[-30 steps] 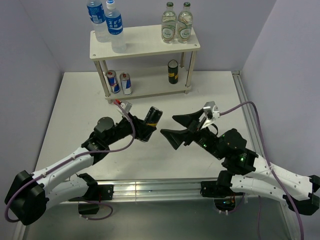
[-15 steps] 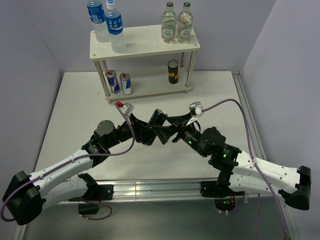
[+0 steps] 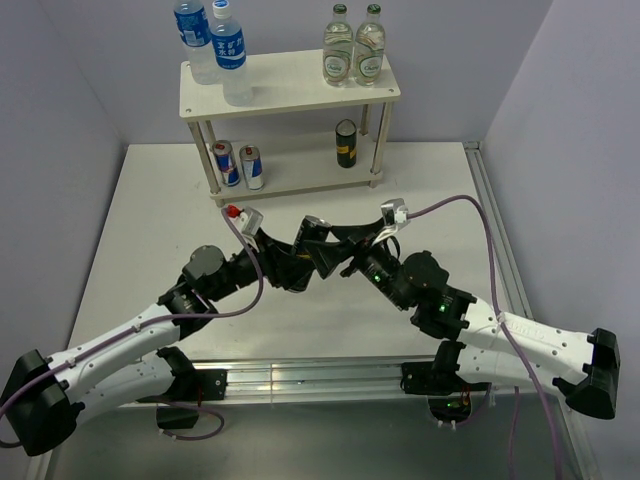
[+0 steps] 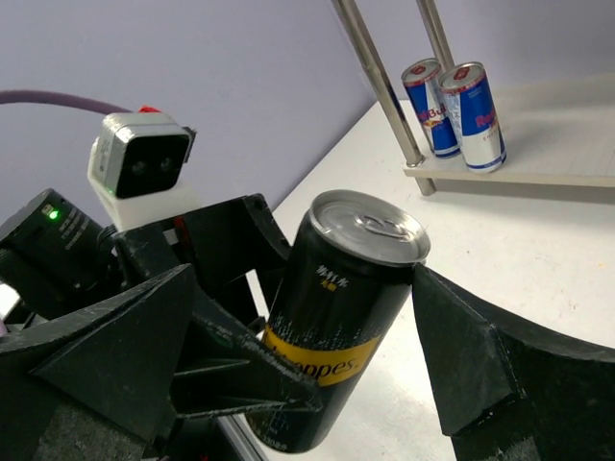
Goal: Place and organize the beverage onto the shelf
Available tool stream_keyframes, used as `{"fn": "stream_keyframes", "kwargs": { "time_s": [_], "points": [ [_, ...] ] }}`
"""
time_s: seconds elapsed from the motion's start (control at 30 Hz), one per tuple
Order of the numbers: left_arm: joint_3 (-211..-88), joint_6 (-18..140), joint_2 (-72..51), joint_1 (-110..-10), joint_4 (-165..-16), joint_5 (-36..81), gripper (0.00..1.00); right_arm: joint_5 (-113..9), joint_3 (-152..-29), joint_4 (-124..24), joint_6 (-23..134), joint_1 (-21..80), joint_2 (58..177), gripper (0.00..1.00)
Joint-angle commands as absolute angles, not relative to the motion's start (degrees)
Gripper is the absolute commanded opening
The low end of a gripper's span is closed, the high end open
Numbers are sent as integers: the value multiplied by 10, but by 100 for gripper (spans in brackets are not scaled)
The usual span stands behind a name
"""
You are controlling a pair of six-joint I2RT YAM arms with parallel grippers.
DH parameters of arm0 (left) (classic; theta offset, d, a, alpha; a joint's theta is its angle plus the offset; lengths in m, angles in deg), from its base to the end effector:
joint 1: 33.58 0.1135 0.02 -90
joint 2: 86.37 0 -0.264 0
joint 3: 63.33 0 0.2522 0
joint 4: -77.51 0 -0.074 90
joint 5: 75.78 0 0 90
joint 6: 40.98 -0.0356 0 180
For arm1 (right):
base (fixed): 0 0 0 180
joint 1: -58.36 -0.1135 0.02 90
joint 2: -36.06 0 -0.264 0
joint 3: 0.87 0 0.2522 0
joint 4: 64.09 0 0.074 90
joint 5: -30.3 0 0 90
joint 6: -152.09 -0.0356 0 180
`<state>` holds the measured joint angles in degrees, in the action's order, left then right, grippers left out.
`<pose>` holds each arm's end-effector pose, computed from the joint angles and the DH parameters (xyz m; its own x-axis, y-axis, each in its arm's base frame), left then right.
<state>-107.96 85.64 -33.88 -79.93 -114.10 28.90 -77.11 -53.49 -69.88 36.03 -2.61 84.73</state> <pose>0.1435 -0.1634 0.2955 -0.4854 -0.3271 -0.8108 0.7288 0.3608 -0.5819 0.1081 0.1729 0.3474 -0.2299 0.4496 -0.8631 -0.6570 0.5826 0.4785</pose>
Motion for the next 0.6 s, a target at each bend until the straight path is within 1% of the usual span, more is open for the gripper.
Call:
{"fn": "stream_keyframes", "kwargs": {
  "time_s": [0.0,0.4,0.47,0.5,0.53,0.57],
  "points": [
    [-1129,851,-370,-817,-1222,316,0,-777,-525,-728,349,-22,857,100],
    [-1142,849,-355,-850,-1234,318,0,-768,-524,-773,331,-17,913,100],
    [-1140,847,-355,-854,-1234,315,0,-768,-523,-776,333,-17,919,90],
    [-1139,845,-356,-858,-1234,312,0,-772,-523,-779,334,-17,920,81],
    [-1139,845,-354,-859,-1234,310,0,-772,-523,-782,333,-16,920,56],
    [-1139,844,-355,-860,-1232,310,0,-770,-524,-781,334,-15,920,46]
  ]
}}
